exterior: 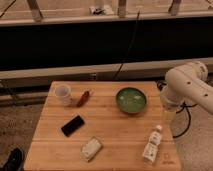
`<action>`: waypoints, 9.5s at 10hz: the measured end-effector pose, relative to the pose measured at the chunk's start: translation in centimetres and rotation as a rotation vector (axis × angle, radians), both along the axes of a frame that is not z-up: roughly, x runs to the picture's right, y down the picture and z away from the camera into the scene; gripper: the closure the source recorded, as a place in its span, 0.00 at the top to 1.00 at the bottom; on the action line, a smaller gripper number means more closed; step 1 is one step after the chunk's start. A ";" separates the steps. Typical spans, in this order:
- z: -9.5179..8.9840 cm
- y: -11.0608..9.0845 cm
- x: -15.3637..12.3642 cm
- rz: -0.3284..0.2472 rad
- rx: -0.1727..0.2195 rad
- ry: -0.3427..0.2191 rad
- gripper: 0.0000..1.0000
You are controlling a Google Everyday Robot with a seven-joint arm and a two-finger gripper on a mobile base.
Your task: Drag the ceramic bowl in a circle
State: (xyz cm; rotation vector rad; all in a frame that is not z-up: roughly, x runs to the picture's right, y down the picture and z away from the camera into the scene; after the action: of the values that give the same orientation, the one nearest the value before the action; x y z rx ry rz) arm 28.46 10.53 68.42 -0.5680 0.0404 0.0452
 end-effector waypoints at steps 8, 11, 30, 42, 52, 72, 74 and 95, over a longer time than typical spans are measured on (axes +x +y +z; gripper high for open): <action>0.0 0.0 0.0 0.000 0.000 0.000 0.80; 0.0 0.0 0.0 0.000 0.000 0.000 0.80; 6.6 -0.2 -5.6 -0.235 0.064 -0.122 0.80; 12.2 2.8 -5.9 -0.249 0.015 -0.190 0.80; 15.1 5.1 -5.6 -0.246 -0.034 -0.252 0.79; 11.5 6.9 -13.3 -0.410 -0.024 -0.347 0.00; 11.5 6.7 -15.1 -0.440 -0.019 -0.362 0.00; 13.3 3.4 -18.2 -0.603 0.007 -0.386 0.00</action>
State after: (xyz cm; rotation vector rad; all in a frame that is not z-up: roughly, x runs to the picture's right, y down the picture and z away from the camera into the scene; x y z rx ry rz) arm 10.26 13.88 81.74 -0.5308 -0.1647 -0.6496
